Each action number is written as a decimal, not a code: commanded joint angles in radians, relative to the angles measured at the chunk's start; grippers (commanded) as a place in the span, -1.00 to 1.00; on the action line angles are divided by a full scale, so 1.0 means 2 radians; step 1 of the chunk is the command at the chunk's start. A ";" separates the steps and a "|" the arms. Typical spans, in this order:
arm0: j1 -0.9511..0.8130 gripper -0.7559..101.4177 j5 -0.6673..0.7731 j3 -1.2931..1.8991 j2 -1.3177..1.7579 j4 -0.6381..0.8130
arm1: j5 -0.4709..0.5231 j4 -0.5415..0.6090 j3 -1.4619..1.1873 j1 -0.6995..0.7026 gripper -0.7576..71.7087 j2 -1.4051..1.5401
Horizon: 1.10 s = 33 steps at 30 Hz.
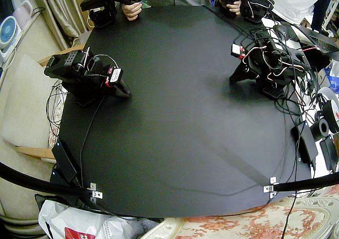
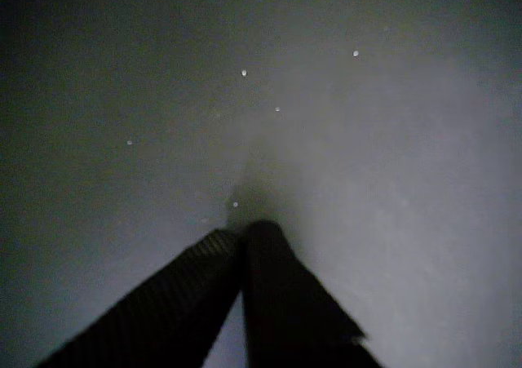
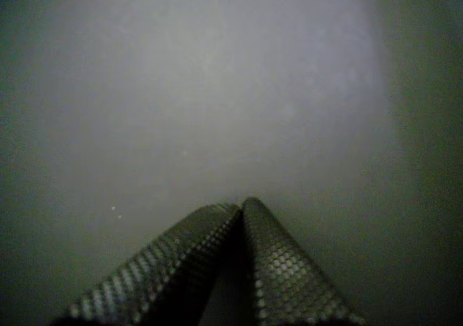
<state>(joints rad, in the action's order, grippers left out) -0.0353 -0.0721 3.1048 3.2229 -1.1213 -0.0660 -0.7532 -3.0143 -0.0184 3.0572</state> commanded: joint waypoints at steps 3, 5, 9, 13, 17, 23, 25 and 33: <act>-0.005 -0.99 -0.004 -0.008 0.008 0.011 | 0.002 -0.002 0.004 0.009 -0.99 0.005; -0.005 -0.99 -0.004 -0.008 0.008 0.011 | 0.002 -0.003 0.004 0.009 -0.99 0.005; -0.008 -0.99 -0.007 -0.007 0.008 0.011 | 0.002 -0.003 0.004 0.009 -0.99 0.005; -0.008 -0.99 -0.007 -0.007 0.008 0.011 | -0.002 -0.003 0.004 0.006 -0.99 0.005; -0.008 -0.99 -0.007 -0.007 0.008 0.011 | 0.001 -0.003 0.004 0.008 -0.99 0.005; -0.008 -0.99 -0.007 -0.007 0.008 0.011 | 0.000 -0.003 0.004 0.008 -0.99 0.005; -0.008 -0.99 -0.007 -0.007 0.008 0.011 | -0.002 -0.003 0.004 0.006 -0.99 0.005; -0.011 -0.99 0.000 -0.002 0.008 0.027 | -0.002 -0.003 0.004 0.006 -0.99 0.005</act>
<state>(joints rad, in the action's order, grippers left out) -0.0399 -0.0767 3.1048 3.2229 -1.1014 -0.0568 -0.7532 -3.0143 -0.0092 3.0572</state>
